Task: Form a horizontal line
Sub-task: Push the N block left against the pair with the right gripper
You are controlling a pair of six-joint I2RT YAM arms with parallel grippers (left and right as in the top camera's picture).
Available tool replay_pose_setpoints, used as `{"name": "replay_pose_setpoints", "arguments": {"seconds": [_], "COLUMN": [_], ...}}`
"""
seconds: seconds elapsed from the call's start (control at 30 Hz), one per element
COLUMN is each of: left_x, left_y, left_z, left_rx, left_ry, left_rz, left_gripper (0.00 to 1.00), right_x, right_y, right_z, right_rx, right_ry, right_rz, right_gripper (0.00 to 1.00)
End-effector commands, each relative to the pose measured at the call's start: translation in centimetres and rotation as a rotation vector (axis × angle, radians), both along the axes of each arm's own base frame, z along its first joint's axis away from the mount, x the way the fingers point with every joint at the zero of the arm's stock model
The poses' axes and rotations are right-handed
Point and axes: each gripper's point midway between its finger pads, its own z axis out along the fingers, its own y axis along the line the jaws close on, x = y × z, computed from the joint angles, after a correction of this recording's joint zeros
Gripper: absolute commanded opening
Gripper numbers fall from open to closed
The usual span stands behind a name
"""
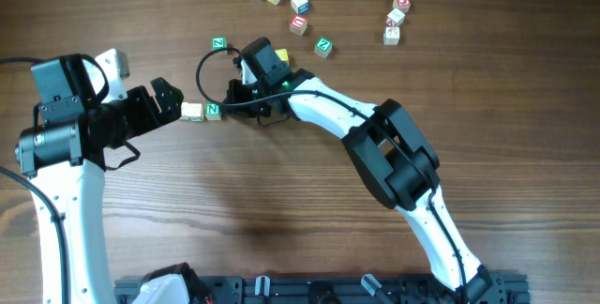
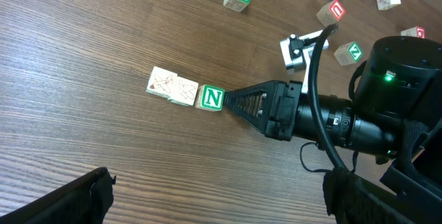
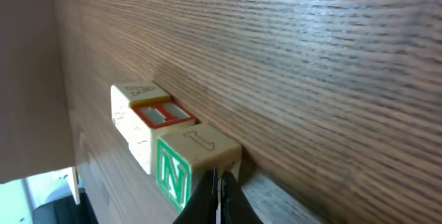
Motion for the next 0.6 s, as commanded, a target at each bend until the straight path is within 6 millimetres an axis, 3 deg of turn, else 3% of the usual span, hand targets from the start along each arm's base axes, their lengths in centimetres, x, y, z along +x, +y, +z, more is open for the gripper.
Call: {"name": "replay_pose_setpoints", "arguments": {"seconds": [0.0, 0.57], "left_x": [0.00, 0.00], "left_y": [-0.14, -0.14], "left_z": [-0.23, -0.23], "left_rx": [-0.009, -0.009], "left_ry": [0.003, 0.003], "left_rz": [-0.009, -0.009], "left_gripper": [1.00, 1.00], "right_x": [-0.75, -1.23], "right_y": [0.61, 1.13], "right_z": [-0.70, -0.13], "right_rx": [0.016, 0.051], "right_ry": [0.035, 0.053], "right_rz": [0.023, 0.045], "right_gripper": [0.04, 0.04]}}
